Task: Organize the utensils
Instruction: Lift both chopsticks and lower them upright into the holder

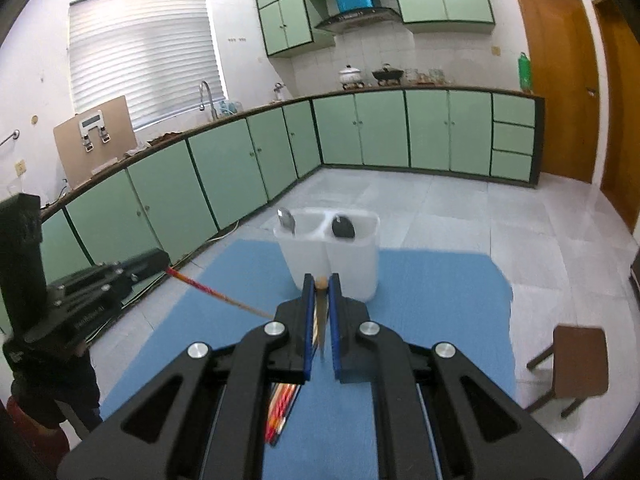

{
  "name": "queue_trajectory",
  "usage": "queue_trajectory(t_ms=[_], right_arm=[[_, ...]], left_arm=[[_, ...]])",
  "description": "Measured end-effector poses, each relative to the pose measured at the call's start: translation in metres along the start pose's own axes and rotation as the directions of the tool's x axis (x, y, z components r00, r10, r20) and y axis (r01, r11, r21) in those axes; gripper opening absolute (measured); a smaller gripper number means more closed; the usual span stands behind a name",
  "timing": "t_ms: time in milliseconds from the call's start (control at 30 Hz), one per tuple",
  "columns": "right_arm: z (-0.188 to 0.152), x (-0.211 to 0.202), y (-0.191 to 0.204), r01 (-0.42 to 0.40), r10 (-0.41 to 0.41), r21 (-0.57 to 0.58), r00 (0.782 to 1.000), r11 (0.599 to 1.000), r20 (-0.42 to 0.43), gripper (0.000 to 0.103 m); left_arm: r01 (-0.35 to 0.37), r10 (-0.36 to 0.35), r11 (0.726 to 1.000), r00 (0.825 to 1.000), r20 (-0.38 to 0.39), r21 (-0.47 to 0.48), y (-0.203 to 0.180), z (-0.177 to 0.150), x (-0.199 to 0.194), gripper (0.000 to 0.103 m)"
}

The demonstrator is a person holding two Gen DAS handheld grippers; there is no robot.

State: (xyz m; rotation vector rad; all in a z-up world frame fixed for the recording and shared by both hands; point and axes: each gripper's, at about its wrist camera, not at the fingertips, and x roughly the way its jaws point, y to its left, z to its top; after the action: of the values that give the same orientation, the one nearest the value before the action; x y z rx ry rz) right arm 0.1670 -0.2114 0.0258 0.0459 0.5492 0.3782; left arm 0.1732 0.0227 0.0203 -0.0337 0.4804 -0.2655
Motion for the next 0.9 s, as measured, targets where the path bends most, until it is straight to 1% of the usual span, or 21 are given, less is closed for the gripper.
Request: queue_trajectory(t_ms=[100, 300, 433, 533, 633, 767, 900], right_arm=[[0.024, 0.007, -0.002, 0.000, 0.000, -0.028, 1.000, 1.000, 0.002, 0.006], [0.060, 0.013, -0.006, -0.026, 0.027, -0.038, 0.999, 0.999, 0.019, 0.006], [0.087, 0.010, -0.011, -0.037, 0.039, -0.035, 0.998, 0.999, 0.058, 0.006], [0.114, 0.008, -0.014, -0.038, 0.042, -0.039, 0.994, 0.999, 0.104, 0.006], [0.136, 0.009, -0.016, -0.028, 0.034, -0.043, 0.989, 0.999, 0.141, 0.006], [0.159, 0.018, -0.022, 0.001, 0.007, -0.048, 0.984, 0.999, 0.178, 0.006], [0.177, 0.037, -0.032, 0.031, -0.023, -0.039, 0.980, 0.999, 0.197, 0.006]], left_arm=[[0.001, -0.001, 1.000, 1.000, 0.002, 0.013, 0.002, 0.011, 0.009, 0.005], [0.015, -0.015, 1.000, 1.000, 0.015, 0.023, 0.006, 0.031, 0.017, 0.005], [0.023, -0.024, 0.999, 0.998, 0.050, 0.035, 0.005, 0.048, 0.015, 0.005], [0.038, -0.041, 0.999, 0.995, 0.087, 0.039, 0.004, 0.066, 0.012, 0.005], [0.039, -0.047, 0.997, 0.989, 0.139, 0.059, -0.002, 0.089, 0.009, 0.005], [0.046, -0.061, 0.996, 0.974, 0.218, 0.072, -0.007, 0.126, 0.011, 0.005], [0.040, -0.061, 0.996, 0.959, 0.277, 0.080, -0.012, 0.157, 0.025, 0.005]])
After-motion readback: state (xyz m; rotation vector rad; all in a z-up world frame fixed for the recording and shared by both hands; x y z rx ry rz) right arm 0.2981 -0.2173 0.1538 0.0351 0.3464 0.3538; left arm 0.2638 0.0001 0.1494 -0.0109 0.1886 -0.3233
